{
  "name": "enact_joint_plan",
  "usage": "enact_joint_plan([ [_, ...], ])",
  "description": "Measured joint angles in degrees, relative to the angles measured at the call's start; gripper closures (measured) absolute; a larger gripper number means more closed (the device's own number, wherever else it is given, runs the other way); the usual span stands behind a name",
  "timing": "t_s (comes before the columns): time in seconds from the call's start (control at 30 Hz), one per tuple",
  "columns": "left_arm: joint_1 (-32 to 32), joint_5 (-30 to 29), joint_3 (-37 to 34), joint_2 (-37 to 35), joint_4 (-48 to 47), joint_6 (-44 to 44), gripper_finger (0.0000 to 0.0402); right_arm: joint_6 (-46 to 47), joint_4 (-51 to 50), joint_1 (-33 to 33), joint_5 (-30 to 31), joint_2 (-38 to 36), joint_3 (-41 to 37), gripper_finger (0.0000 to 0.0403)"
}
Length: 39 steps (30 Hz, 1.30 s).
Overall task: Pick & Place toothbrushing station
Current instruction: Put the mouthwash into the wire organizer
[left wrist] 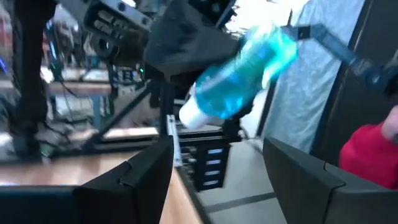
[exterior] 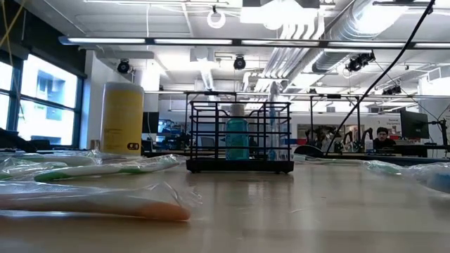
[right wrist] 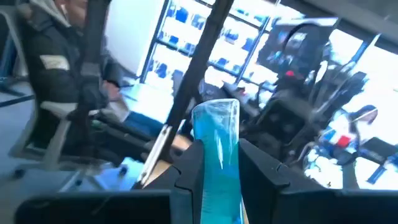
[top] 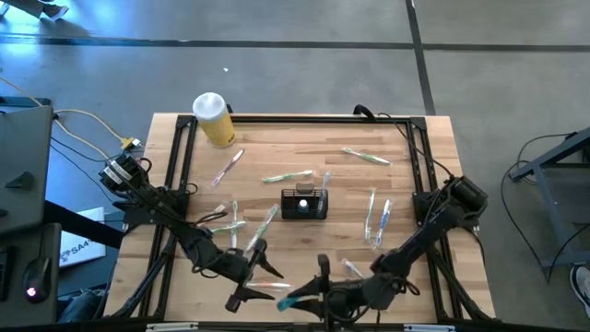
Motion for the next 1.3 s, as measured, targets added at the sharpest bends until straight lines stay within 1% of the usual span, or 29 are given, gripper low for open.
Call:
enact_joint_plan([
  [0.1, 0.0, -0.38, 0.39, 0.0, -0.25, 7.35, 0.0161, -1.96, 1.84, -1.22, -0.07, 0.0, 0.0, 0.0334],
  [0.2, 0.0, -1.02, 0.42, 0.0, -0.33, 11.48, 0.0161, -3.83, 3.42, -2.51, -0.3, 0.0, 0.0, 0.0334],
  [0.43, 0.63, -7.42, 0.42, 0.0, -0.12, 18.97, 0.0161, -6.52, 6.04, -4.83, -1.14, 0.0, 0.01, 0.0334],
  [0.7, 4.99, -7.95, 0.42, 0.0, 0.14, 18.19, 0.0161, -7.13, 6.45, -6.67, -2.91, 0.0, 0.02, 0.0334],
  [0.8, 6.14, -6.57, 0.42, 0.0, 0.11, 17.71, 0.0161, -7.12, 6.03, -6.93, -2.66, 0.0, 0.02, 0.0334],
  [0.97, 6.38, -2.85, 0.43, 0.0, 0.78, 17.71, 0.0161, -6.86, 5.57, -7.01, -2.21, 0.0, 0.02, 0.0334],
  [1.1, 6.38, -1.51, 0.44, 0.0, 2.44, 17.7, 0.0161, -6.59, 5.52, -7.01, -2.01, 0.0, 0.02, 0.0334],
  [1.3, 6.63, -1.18, 0.44, 0.0, 3.37, 17.68, 0.0161, -5.42, 5.09, -7.01, -2.01, 0.0, 0.02, 0.0334],
])
